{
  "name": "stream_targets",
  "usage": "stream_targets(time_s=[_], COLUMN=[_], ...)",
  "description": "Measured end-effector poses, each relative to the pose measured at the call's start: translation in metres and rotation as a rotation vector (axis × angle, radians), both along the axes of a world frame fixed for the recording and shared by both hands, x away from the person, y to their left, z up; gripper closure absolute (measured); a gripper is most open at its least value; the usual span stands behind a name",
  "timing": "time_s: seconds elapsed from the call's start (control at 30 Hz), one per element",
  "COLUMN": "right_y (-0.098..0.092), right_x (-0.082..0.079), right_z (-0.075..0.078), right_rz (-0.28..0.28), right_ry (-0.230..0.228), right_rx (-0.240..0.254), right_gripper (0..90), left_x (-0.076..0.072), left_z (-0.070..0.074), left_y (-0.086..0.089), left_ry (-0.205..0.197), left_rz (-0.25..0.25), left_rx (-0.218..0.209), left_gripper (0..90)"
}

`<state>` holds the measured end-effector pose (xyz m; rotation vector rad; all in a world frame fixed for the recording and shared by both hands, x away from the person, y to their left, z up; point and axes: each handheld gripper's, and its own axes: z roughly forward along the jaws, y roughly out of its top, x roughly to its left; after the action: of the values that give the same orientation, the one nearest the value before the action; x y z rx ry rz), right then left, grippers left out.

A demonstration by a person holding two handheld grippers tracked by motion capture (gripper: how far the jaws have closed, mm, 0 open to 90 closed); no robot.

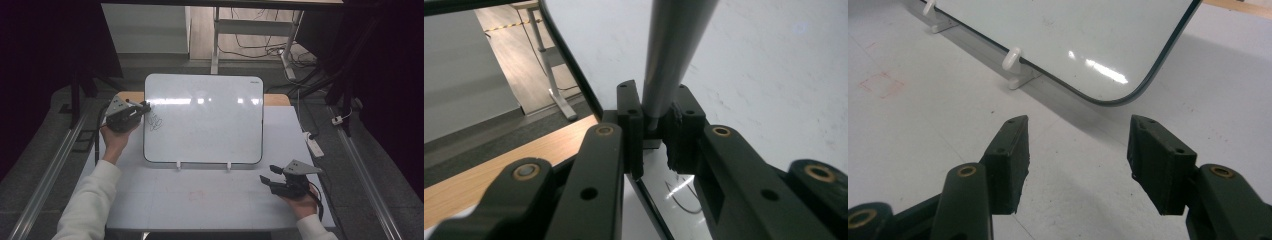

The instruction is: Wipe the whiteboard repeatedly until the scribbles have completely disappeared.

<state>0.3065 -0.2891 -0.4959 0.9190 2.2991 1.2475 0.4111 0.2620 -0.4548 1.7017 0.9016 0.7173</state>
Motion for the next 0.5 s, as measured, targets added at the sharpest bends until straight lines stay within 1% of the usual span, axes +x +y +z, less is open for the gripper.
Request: stream_targets(time_s=[0.13,0.2,0.23,0.27,0.3,0.33,0.4,0.43,0.47,0.5], right_y=[0.001,0.001,0.001,0.001,0.000,0.000,-0.001,-0.001,-0.001,0.000], right_x=[0.001,0.001,0.001,0.000,0.000,0.000,0.000,0.000,0.000,0.000], right_z=[-0.001,-0.002,-0.002,-0.001,-0.001,-0.001,0.000,0.000,-0.001,-0.001], right_rz=[0.003,0.004,0.004,0.003,0.001,-0.002,-0.006,-0.004,-0.002,0.000], right_ry=[0.003,0.005,0.004,0.002,0.002,0.001,0.002,0.002,0.002,0.002], right_rx=[-0.006,-0.008,-0.008,-0.008,-0.006,-0.003,0.000,0.000,-0.001,-0.002], right_gripper=[42.3,42.2,42.3,42.3,42.3,42.3,42.3,42.3,42.3,42.3], left_x=[-0.003,-0.004,-0.003,-0.003,-0.002,-0.002,-0.002,-0.003,-0.004,-0.006], left_z=[-0.005,-0.005,-0.004,-0.002,-0.001,0.000,-0.001,-0.002,-0.004,-0.006], left_y=[-0.008,-0.018,-0.019,-0.019,-0.017,-0.013,-0.003,-0.001,-0.002,-0.005], left_ry=[0.006,0.000,-0.009,-0.009,-0.011,-0.016,-0.007,-0.001,-0.001,0.004], left_rz=[-0.049,-0.066,-0.062,-0.058,-0.047,-0.025,0.006,0.004,0.004,-0.006], left_rx=[-0.001,0.032,0.049,0.054,0.052,0.044,-0.001,-0.013,-0.016,-0.024], left_gripper=[78.1,78.1,78.1,78.1,78.1,78.1,78.1,78.1,78.2,78.2])
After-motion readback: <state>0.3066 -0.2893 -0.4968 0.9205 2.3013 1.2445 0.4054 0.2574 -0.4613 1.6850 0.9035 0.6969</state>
